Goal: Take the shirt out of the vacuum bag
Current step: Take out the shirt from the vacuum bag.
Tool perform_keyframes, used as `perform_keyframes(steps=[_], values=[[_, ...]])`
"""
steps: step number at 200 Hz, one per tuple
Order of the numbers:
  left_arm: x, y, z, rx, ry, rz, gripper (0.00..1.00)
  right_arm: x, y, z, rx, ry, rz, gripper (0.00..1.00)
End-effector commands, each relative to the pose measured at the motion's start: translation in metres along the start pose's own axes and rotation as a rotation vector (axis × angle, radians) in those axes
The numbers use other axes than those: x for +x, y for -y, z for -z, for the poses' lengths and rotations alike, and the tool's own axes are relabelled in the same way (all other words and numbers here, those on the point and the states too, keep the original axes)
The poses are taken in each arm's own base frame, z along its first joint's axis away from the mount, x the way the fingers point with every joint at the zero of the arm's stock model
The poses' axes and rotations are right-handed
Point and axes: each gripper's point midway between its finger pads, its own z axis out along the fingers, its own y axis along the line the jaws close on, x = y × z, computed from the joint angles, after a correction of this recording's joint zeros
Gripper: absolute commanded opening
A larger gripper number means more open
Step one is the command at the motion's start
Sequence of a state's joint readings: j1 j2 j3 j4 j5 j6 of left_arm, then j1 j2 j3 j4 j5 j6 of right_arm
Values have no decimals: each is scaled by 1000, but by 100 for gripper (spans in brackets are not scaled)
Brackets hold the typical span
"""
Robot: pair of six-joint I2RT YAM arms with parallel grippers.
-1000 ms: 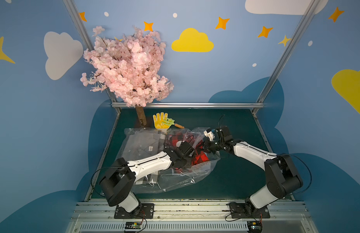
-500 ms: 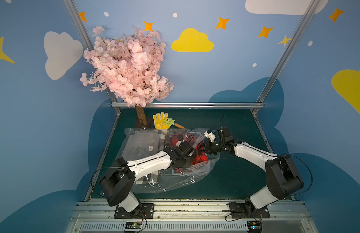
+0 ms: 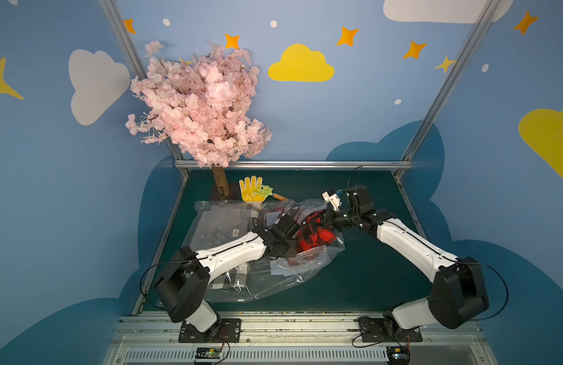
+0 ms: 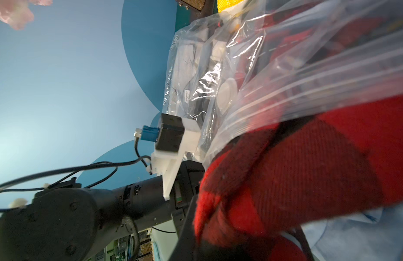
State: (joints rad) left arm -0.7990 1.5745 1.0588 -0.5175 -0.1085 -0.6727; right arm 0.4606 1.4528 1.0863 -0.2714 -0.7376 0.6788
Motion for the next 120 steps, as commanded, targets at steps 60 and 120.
perform_keyframes(steps=[60,120], values=[[17,-36,-10,-128,-71,-16,5,-48,-35,88,-4,238,119,0],[19,-43,-19,-161,-95,-38,5,-108,2,157,-3,361,17,0]])
